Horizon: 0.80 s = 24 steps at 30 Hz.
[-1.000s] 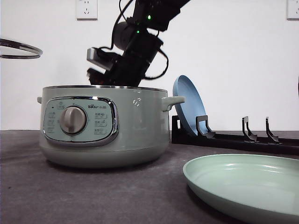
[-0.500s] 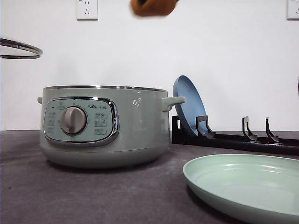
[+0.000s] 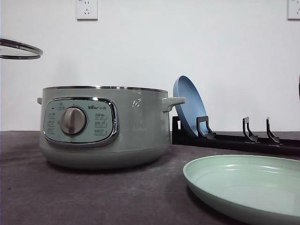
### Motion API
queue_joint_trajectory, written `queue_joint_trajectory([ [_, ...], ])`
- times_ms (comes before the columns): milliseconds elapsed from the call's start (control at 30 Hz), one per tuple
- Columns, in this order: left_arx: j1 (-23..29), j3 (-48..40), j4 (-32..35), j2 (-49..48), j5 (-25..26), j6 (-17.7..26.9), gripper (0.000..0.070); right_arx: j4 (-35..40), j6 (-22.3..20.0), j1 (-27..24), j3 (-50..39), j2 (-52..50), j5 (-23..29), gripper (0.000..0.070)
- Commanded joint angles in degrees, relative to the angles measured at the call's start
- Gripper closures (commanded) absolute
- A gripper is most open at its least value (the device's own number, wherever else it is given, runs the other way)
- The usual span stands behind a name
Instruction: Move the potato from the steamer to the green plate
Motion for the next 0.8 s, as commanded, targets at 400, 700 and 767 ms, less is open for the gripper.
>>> queue_joint_trajectory([
  [400,0.22,2.36,-0.85,-0.74,-0.08,0.74,0.07,26.33,14.08,0.5,-36.83,-10.93,0.97,0.05],
  [700,0.22,2.36,-0.81,-0.74,-0.04,0.74,0.07,39.04,17.5,0.5,-49.46,-5.66,0.97,0.0501],
  [767,0.22,2.36,-0.81,-0.74,-0.04,0.74,0.07,40.22,17.65,0.5,-51.27,-4.7,1.01,0.0501],
])
